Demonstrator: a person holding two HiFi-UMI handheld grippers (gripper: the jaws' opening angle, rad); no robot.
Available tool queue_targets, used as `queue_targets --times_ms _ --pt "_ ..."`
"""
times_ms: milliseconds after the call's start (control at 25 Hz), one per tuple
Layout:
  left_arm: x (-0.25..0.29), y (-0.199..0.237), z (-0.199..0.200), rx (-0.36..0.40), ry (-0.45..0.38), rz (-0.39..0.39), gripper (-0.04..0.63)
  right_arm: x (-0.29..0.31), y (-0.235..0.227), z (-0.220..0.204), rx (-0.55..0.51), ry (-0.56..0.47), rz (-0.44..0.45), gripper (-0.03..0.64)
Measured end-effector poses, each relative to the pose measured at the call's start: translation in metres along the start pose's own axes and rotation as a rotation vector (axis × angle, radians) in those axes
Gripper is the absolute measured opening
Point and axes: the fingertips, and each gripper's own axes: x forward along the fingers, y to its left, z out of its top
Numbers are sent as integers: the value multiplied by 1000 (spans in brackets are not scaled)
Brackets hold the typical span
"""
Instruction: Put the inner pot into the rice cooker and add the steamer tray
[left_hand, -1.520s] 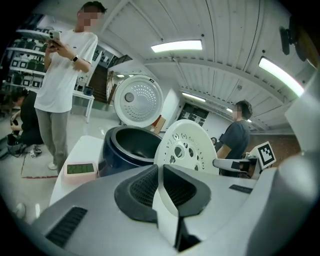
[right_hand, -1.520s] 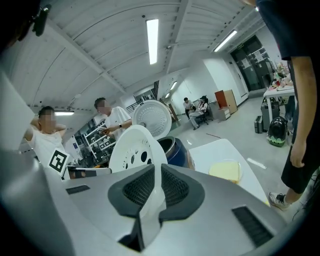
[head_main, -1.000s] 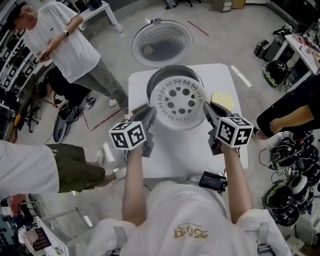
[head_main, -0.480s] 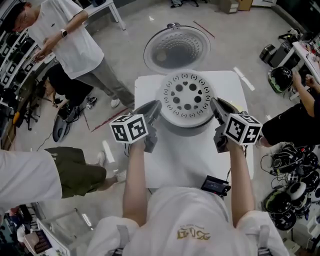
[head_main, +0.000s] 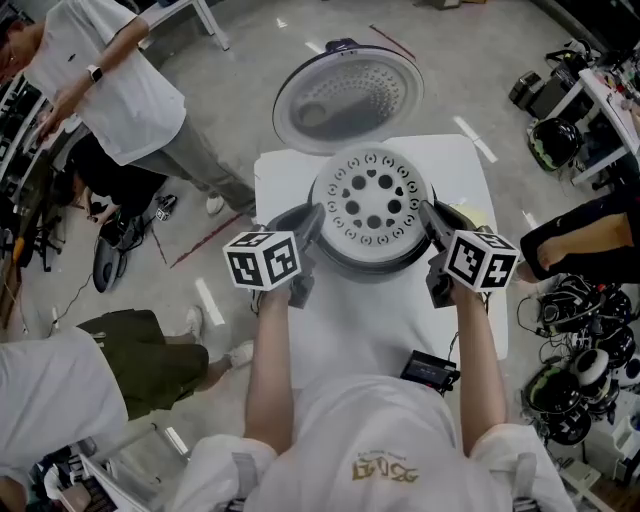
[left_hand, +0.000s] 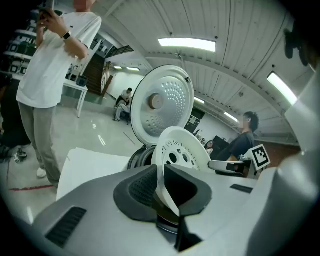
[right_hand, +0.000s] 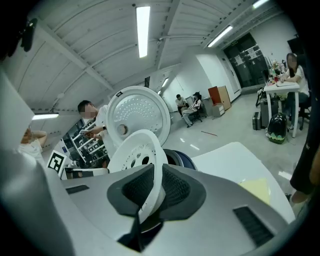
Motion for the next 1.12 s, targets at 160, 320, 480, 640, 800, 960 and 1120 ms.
queue_targets --times_ms 160,320,480,640,800,960,1120 --pt "11 -2 -6 117 40 46 73 5 -9 -5 -110 25 -64 81" --pt "18 -2 -16 194 80 75 124 10 -15 -12 -157 53 -99 117" --pt "20 3 -21 197 80 92 138 15 -17 -14 -173 46 -110 135" --pt "22 2 -23 201 59 117 175 14 -24 -11 -187 29 -117 147" --pt "23 1 -20 228 42 161 237 8 -27 -3 -182 8 -112 146" --pt "17 5 -12 234 -9 201 217 2 -26 4 -174 -26 -103 143" --pt "2 -4 -10 231 -69 228 166 -16 -21 2 -166 -62 -84 129"
